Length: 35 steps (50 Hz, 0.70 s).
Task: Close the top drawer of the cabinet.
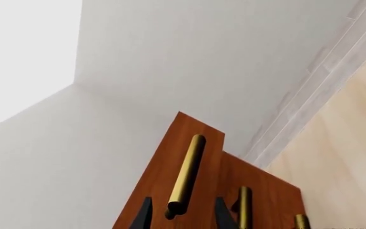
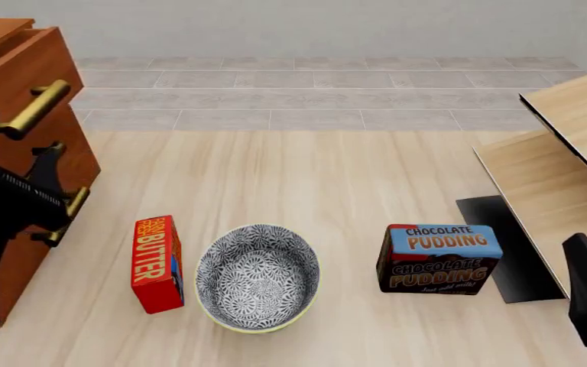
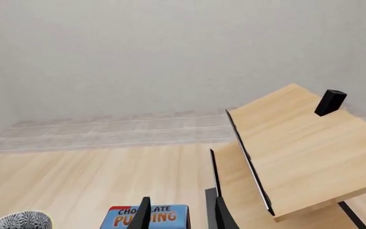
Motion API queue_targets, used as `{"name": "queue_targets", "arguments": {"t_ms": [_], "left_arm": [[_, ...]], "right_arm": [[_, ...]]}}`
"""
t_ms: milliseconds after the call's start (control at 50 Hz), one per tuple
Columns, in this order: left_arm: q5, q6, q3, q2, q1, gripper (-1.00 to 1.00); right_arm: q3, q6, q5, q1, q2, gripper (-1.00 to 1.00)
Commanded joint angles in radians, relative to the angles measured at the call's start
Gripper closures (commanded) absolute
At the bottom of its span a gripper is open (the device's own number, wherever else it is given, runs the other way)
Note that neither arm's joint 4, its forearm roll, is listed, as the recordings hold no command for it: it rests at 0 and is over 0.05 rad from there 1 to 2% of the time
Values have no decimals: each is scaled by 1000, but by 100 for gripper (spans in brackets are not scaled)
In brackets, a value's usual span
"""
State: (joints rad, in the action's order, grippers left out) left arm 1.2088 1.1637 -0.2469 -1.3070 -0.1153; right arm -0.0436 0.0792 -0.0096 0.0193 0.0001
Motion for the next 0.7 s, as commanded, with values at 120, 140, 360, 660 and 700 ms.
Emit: {"name": "queue_targets", "arguments": {"t_ms": [120,140,360,660,700], "left_arm": [[8,-13,-1,-4,-63,-100],[8,-13,-1,-5,-65,-100],[-8,-18,-9,4,-84,-100],[-34,-26,-26,13,-112,-100],[-39,-28,-27,18,-114,-100]], "right_arm": [[-12,1,8,2,0,-100],[-14,1,8,2,0,-100],[-17,2,7,1,0,-100],[-29,0,13,-2,0,-100],[-28,0,12,-2,0,-100]]}}
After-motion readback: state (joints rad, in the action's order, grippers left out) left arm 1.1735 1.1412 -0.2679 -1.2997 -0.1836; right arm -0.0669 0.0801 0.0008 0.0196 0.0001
